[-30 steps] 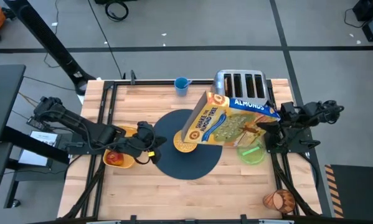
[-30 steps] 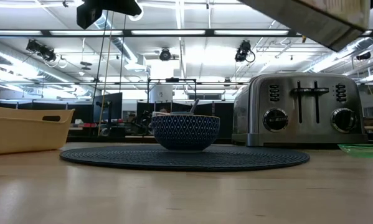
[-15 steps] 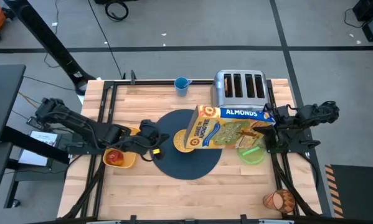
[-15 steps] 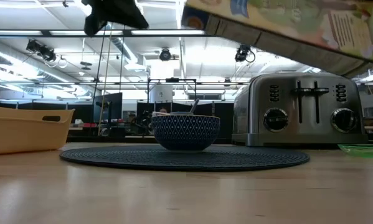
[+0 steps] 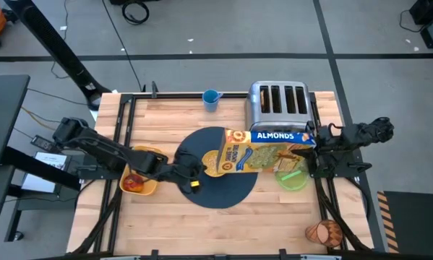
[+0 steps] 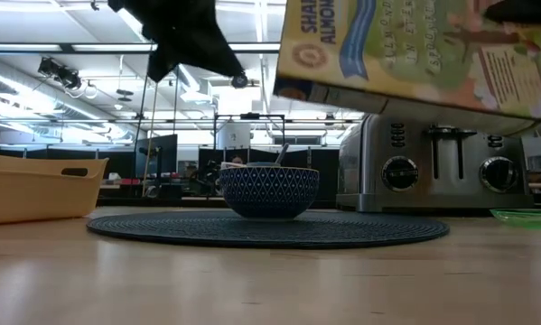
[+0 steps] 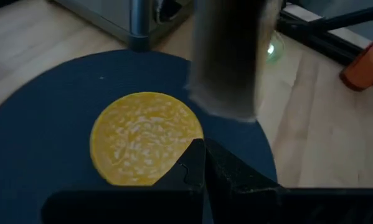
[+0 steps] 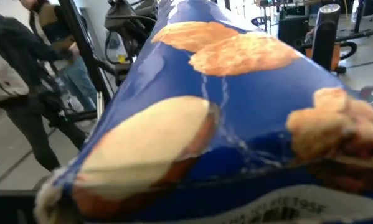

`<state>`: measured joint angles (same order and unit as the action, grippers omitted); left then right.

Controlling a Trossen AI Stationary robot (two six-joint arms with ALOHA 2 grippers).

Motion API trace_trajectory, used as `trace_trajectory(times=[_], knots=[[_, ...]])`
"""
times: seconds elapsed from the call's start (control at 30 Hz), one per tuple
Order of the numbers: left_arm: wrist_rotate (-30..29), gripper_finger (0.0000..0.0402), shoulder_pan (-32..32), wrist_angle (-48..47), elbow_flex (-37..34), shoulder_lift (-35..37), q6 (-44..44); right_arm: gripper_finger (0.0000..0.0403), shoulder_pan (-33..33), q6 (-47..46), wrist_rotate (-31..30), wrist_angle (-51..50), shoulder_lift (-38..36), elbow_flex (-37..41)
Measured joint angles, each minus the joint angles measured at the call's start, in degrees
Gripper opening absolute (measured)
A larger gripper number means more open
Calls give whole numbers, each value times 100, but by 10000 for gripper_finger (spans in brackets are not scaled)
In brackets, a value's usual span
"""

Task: Arrange a breakfast setting
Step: Pour the cereal from the cereal box into the bowl

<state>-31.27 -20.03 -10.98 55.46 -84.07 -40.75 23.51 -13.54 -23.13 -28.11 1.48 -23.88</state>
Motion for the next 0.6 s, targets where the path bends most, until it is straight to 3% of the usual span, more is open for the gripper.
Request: trace_trajectory(times=[0.6], knots=[[306,9,166,393,0,-501,4,188,0,58,-298,-112,734,-241]])
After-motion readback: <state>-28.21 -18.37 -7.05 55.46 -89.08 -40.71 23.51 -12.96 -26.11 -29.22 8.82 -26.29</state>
